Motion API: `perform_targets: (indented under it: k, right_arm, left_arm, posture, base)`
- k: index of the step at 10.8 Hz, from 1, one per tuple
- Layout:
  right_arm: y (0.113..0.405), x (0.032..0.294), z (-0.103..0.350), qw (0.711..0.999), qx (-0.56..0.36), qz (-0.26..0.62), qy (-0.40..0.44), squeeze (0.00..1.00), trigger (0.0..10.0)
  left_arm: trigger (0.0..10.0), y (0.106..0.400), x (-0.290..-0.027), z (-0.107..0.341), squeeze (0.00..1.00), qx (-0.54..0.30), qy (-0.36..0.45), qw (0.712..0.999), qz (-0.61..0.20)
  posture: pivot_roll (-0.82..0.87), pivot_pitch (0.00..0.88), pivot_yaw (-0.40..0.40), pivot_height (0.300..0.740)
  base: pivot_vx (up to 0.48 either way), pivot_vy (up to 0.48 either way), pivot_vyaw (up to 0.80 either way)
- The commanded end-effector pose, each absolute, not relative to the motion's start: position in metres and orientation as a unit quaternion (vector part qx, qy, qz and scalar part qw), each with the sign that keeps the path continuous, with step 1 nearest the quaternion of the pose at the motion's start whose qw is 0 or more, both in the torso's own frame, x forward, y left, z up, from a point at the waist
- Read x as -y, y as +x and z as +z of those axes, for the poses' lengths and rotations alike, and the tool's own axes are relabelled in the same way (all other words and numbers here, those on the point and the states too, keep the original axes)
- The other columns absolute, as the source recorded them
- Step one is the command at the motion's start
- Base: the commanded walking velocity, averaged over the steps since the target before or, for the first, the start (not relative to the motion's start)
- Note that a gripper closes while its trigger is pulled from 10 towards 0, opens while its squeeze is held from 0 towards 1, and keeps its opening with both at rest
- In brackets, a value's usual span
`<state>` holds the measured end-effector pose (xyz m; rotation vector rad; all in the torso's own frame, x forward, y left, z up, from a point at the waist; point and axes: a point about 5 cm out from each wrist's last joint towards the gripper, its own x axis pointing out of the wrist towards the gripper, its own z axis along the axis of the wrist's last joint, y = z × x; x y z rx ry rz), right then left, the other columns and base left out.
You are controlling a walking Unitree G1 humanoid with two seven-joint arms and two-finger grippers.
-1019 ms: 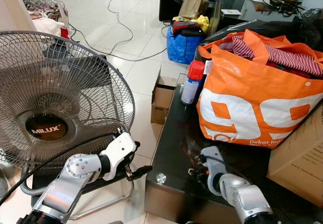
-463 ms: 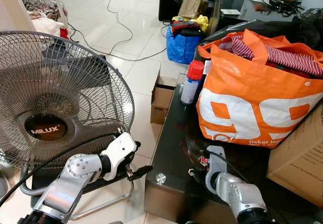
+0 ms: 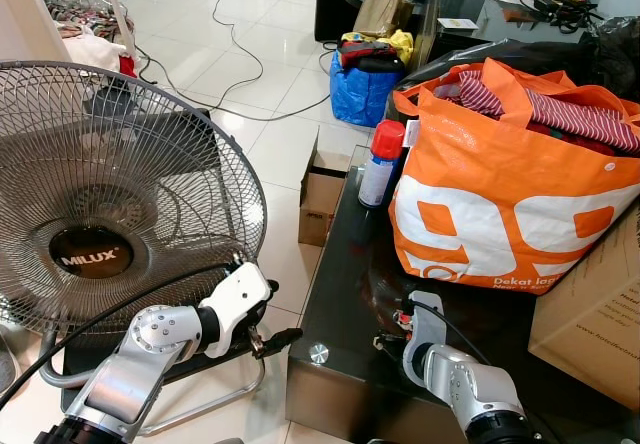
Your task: Hang keys on a hook
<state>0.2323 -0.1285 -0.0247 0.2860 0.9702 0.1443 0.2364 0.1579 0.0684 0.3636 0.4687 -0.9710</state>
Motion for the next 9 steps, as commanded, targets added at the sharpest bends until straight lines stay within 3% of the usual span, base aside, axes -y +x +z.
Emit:
perform_targets:
  k: [1,6,9]
  right_arm:
    - [0.235,0.129,-0.023,0.872,-0.462,0.07,0.143,0.0,0.0]
    - [0.237,0.13,-0.02,0.876,-0.451,0.071,0.159,0.0,0.0]
    - [0.238,0.145,0.003,0.884,-0.393,0.075,0.242,0.0,0.0]
  left_arm:
    - [10.0,0.237,-0.157,0.069,0.0,-0.222,0.179,0.84,-0.462]
    - [10.0,0.238,-0.157,0.069,0.0,-0.221,0.179,0.84,-0.462]
    - [10.0,0.238,-0.157,0.069,0.0,-0.219,0.177,0.843,-0.458]
  posture:
    - [-0.07,0.0,-0.084,0.74]
    - [-0.07,0.0,-0.082,0.74]
    - [-0.08,0.0,-0.082,0.74]
  base:
    - [0.0,0.0,0.0]
    - [0.0,0.0,0.0]
    - [0.0,0.0,0.0]
